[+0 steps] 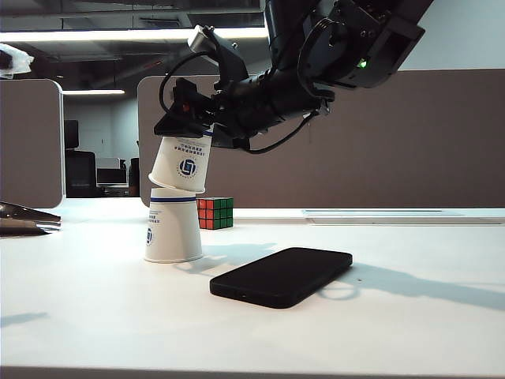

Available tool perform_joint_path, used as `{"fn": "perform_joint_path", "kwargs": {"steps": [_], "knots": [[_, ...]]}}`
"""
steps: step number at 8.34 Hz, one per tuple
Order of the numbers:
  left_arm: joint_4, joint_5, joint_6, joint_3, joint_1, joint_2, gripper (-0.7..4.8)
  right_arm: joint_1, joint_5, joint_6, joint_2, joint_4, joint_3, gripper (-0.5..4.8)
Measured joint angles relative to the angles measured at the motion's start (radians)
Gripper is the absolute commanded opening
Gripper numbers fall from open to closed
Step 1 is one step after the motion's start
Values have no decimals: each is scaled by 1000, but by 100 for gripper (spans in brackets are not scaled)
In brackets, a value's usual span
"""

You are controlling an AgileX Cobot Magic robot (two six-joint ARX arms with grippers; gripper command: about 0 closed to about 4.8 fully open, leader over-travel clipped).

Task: Carefully pick up the cup on the right and stack it on top of the cup on the left.

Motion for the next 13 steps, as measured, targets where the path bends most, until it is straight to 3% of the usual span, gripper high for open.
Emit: {"fn": "perform_joint_path", "kwargs": {"steps": [5, 7, 8, 13], "knots": [[0, 0, 0, 0, 0, 0, -4, 3, 24, 0, 65, -35, 54, 303], [0, 0, 0, 0, 0, 0, -4, 4, 26, 0, 105, -100, 139, 304], [0, 0, 0, 0, 0, 0, -4, 3, 42, 0, 111, -221, 138, 304], [0, 0, 0, 0, 0, 0, -4, 3, 63, 0, 111, -315, 136, 304]]}}
